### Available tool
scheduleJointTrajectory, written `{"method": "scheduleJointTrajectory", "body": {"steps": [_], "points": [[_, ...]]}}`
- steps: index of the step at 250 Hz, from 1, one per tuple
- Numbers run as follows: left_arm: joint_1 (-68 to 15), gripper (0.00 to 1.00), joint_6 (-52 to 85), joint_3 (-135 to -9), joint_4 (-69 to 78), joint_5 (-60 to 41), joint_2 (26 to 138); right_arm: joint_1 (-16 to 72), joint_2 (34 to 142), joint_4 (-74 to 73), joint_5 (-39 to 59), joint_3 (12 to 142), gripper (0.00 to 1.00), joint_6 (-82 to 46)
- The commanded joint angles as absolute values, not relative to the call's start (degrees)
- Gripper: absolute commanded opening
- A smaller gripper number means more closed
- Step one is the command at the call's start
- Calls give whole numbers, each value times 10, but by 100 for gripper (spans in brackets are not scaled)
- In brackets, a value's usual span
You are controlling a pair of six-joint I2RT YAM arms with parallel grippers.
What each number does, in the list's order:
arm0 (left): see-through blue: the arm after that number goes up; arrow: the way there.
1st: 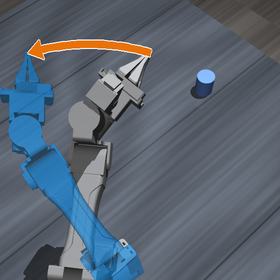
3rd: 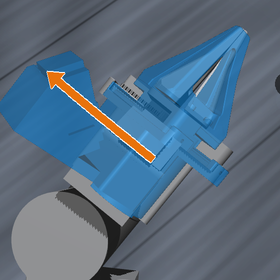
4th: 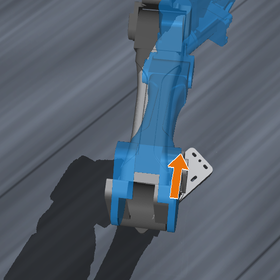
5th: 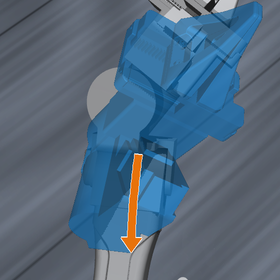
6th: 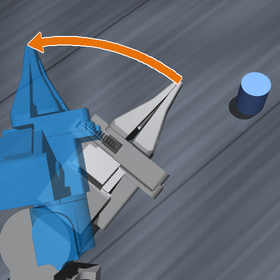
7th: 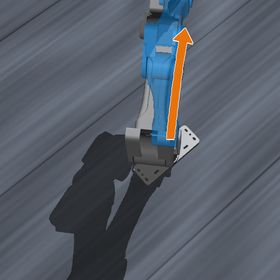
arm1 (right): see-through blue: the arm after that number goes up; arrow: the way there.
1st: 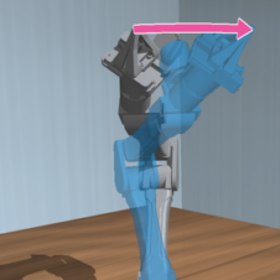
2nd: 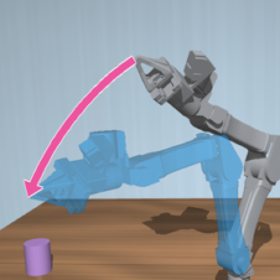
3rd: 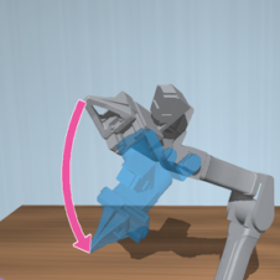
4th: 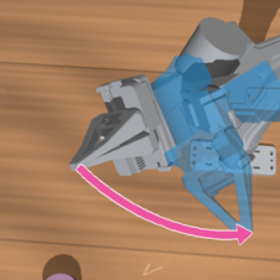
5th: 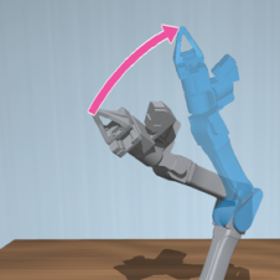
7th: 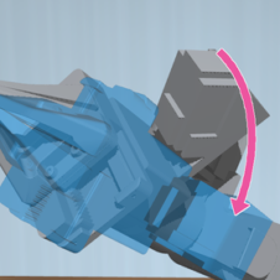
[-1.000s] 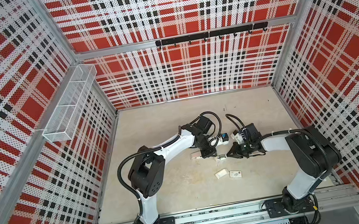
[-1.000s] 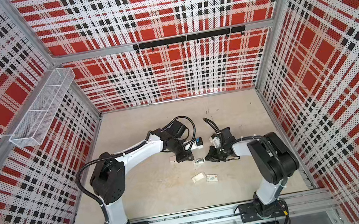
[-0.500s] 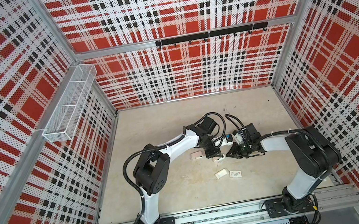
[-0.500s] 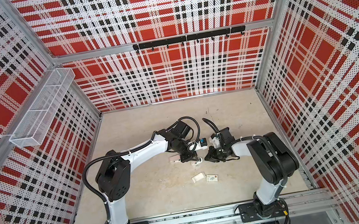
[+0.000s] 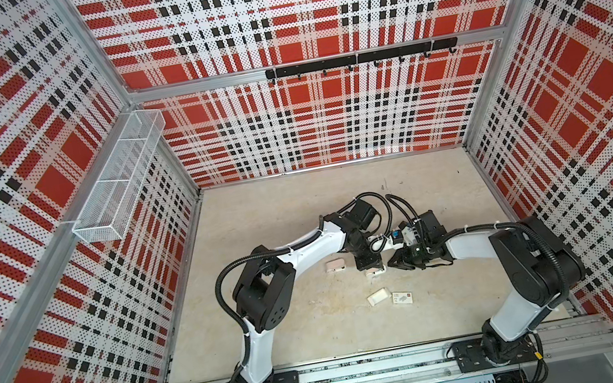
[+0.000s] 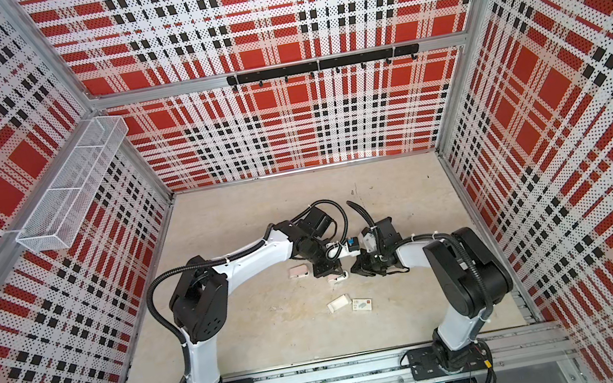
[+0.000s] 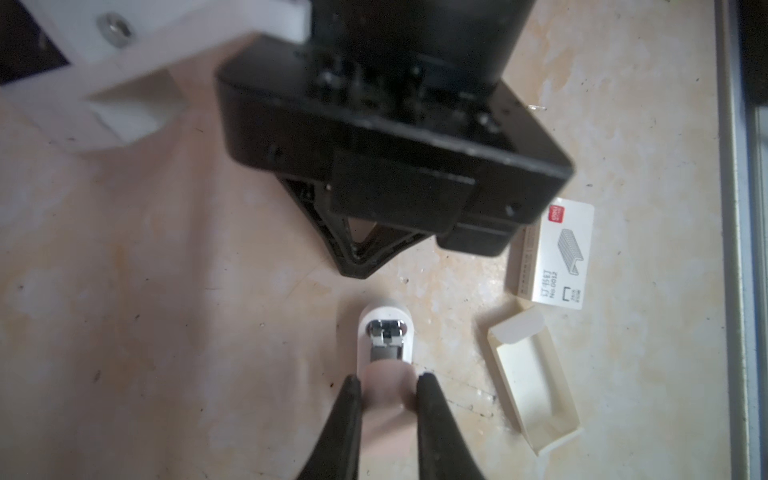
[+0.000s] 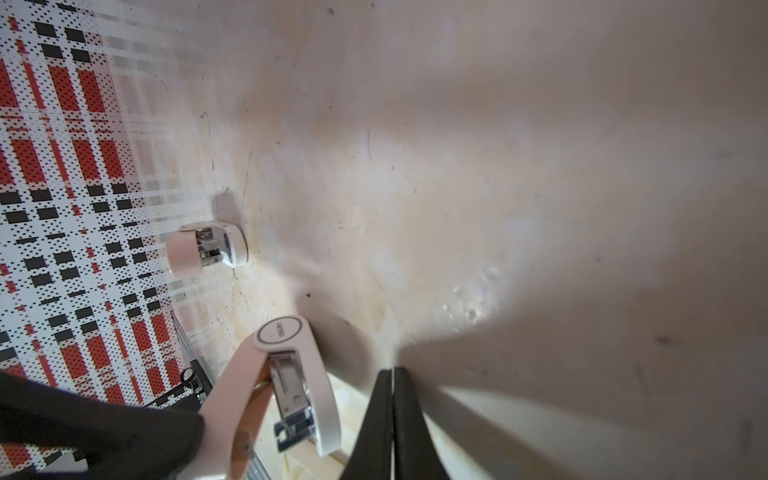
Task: Load the staples into the stapler
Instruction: 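Press the stapler's pink top down with the left gripper to close it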
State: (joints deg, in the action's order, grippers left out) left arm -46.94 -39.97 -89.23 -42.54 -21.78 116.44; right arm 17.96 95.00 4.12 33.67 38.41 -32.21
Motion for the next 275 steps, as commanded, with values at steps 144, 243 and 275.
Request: {"method": "scheduleJointTrajectory", "body": {"steps": [144, 243, 275], "points": [[-489, 22, -413, -929, -497, -161, 1212, 111, 855, 95, 311, 380, 7, -299], [-490, 22, -408, -919, -490, -155, 1208, 108, 823, 112, 304, 361, 7, -292], [-490, 23, -404, -924, -488, -151, 1199, 108, 806, 121, 304, 358, 7, -291]]}}
